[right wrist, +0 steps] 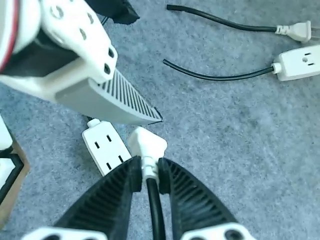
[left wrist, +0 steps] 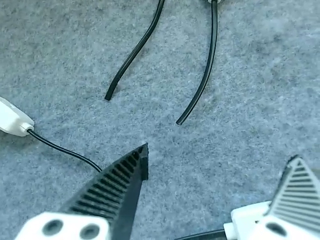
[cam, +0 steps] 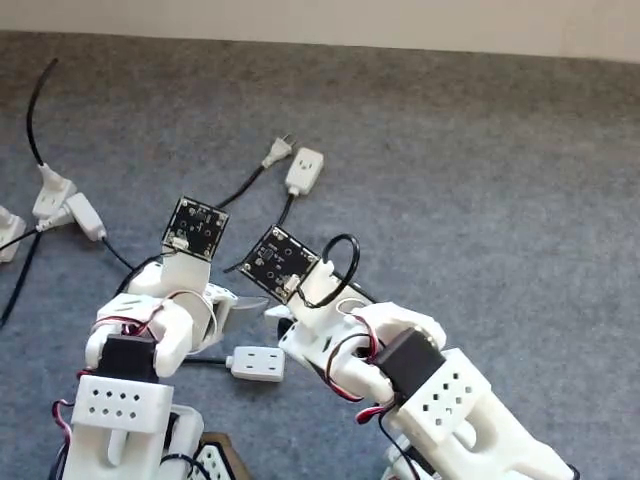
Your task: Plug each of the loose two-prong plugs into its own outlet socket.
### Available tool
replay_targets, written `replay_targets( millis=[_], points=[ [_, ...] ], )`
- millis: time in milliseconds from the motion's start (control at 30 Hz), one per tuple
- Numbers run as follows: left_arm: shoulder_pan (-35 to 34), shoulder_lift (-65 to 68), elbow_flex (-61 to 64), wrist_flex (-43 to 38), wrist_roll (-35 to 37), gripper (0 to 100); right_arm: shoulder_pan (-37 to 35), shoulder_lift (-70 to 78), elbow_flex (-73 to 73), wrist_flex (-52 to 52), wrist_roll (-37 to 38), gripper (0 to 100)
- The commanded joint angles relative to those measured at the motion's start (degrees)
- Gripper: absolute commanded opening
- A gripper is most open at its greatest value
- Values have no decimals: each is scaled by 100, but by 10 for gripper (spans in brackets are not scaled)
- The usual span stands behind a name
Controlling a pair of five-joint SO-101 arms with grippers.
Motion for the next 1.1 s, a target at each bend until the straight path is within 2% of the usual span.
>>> replay_targets(
  millis=[0, 267, 367, 533, 633, 833, 933, 1067],
  points=[
    [418, -40, -13, 193, 9, 407, 101, -163, -391, 22, -79, 5],
    [523, -48, -13, 281, 0, 407, 119, -163, -391, 22, -88, 5],
    [365, -48, -84, 246, 0, 406, 119, -163, -356, 57, -88, 5],
    [-1191, 13, -1059, 281, 0, 406, 110, -154, -321, 277, -44, 5],
    [-1745, 207, -1824, 624, 9, 406, 110, 57, -400, 541, -88, 5],
    [-2114, 2246, -3960, 2207, 0, 406, 84, 1824, -1613, 1077, -88, 5],
    [-2431, 3512, -5077, 2708, -53, 406, 31, 2589, -2492, 1508, 97, 5],
    [-3204, 4963, -6387, 2936, -466, 406, -470, 2888, -2703, 1622, 1723, 5]
  ],
)
